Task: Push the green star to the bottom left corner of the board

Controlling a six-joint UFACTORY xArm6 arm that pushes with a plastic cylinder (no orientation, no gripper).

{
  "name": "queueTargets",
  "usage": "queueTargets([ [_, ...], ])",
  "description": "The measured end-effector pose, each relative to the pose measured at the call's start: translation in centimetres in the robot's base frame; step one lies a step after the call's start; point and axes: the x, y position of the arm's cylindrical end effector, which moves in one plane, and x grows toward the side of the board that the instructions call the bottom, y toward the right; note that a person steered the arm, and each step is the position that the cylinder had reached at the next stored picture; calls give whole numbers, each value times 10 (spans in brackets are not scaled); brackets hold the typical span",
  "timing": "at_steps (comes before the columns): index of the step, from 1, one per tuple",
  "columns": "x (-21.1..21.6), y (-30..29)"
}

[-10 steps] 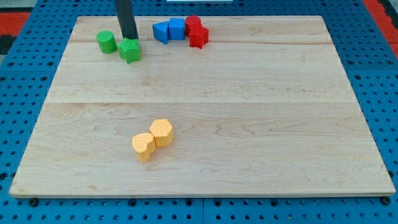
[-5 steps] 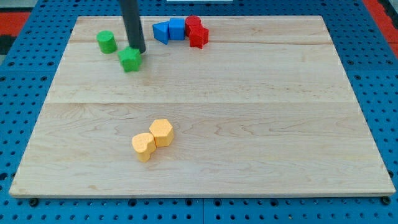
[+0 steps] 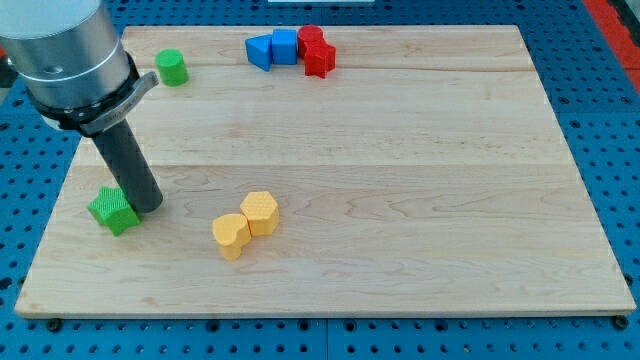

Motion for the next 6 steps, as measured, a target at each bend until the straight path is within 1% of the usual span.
queueTargets([
  [1,-30,7],
  [2,-4,-24],
  [3,16,-1],
  [4,-9,38],
  [5,-52,100],
  [6,-55,155],
])
